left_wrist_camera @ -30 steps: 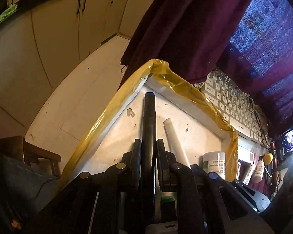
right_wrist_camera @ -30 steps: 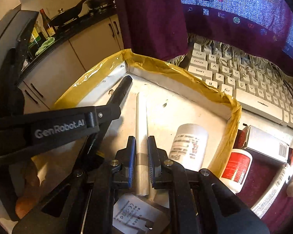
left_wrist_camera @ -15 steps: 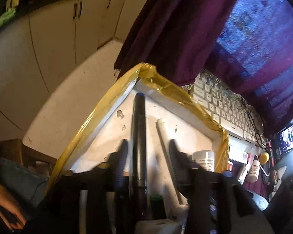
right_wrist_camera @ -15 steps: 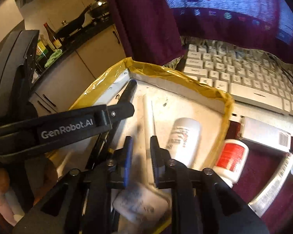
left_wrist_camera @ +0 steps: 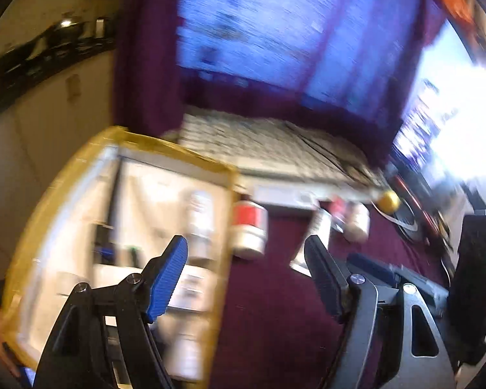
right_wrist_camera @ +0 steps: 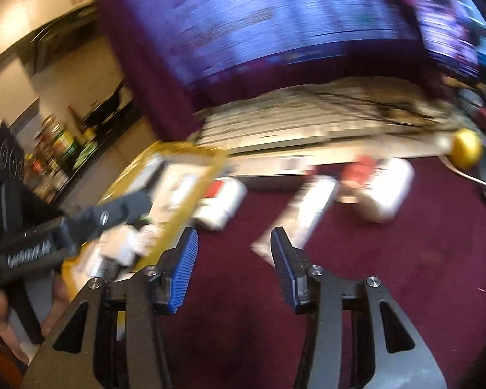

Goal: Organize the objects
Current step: 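Grasp the white pill bottle with the right gripper while the left grasps the silver tube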

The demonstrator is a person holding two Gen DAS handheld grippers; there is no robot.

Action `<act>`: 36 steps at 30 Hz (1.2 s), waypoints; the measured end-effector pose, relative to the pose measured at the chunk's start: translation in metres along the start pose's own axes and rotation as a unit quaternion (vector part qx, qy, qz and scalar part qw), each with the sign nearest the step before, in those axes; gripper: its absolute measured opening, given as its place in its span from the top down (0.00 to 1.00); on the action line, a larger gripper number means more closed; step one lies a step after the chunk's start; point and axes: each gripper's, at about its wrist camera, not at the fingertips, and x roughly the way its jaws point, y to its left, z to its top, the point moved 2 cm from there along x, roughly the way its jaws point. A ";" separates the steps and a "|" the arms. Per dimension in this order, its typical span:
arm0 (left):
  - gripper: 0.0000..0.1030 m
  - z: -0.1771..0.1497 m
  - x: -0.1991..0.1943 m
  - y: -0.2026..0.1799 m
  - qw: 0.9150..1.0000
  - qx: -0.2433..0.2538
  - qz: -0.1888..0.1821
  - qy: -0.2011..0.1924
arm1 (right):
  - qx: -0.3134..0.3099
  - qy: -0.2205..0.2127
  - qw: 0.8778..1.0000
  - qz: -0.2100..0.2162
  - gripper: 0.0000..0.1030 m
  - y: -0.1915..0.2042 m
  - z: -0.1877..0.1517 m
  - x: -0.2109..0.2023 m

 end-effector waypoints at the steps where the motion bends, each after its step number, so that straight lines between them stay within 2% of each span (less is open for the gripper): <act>1: 0.33 -0.003 0.008 -0.010 1.000 0.011 -0.004 0.013 | 0.004 -0.002 1.000 -0.018 0.56 -0.010 0.000 -0.003; 3: 0.33 -0.006 0.022 -0.026 0.999 0.031 -0.006 0.029 | 0.008 0.006 0.998 -0.058 0.56 -0.029 0.000 -0.006; 7: 0.33 -0.010 0.046 -0.050 0.995 0.066 -0.019 0.065 | 0.029 0.014 0.995 -0.091 0.56 -0.055 0.010 -0.013; 10: 0.33 -0.012 0.060 -0.056 0.994 0.077 0.000 0.079 | 0.044 0.022 0.993 -0.106 0.56 -0.067 0.020 -0.015; 16: 0.36 -0.011 0.083 -0.067 0.992 0.089 -0.005 0.095 | 0.033 0.061 0.988 -0.140 0.56 -0.087 0.031 0.000; 17: 0.38 -0.010 0.087 -0.066 0.991 0.090 -0.006 0.095 | 0.029 0.066 0.988 -0.140 0.56 -0.087 0.031 0.003; 19: 0.47 -0.006 0.096 -0.063 0.991 0.080 -0.012 0.105 | 0.019 0.068 0.987 -0.147 0.56 -0.088 0.032 0.008; 24: 0.52 0.001 0.109 -0.063 0.992 0.071 -0.021 0.103 | 0.026 0.070 0.985 -0.153 0.56 -0.095 0.036 0.014; 26: 0.58 0.001 0.109 -0.066 0.992 0.077 -0.023 0.098 | 0.029 0.073 0.985 -0.157 0.56 -0.097 0.037 0.016; 27: 0.68 0.000 0.108 -0.068 0.992 0.079 -0.032 0.098 | 0.032 0.076 0.985 -0.153 0.56 -0.098 0.039 0.017; 28: 0.72 -0.002 0.106 -0.070 0.991 0.081 -0.041 0.096 | 0.036 0.078 0.985 -0.152 0.56 -0.099 0.040 0.018; 32: 0.73 -0.005 0.102 -0.073 0.992 0.088 -0.027 0.082 | 0.044 0.080 0.984 -0.155 0.56 -0.098 0.049 0.020; 35: 0.75 -0.008 0.096 -0.066 0.993 0.070 -0.028 0.087 | 0.047 0.078 0.984 -0.153 0.56 -0.096 0.050 0.019; 36: 0.88 -0.009 0.089 -0.063 0.994 0.063 -0.031 0.084 | 0.051 0.076 0.984 -0.152 0.56 -0.096 0.050 0.018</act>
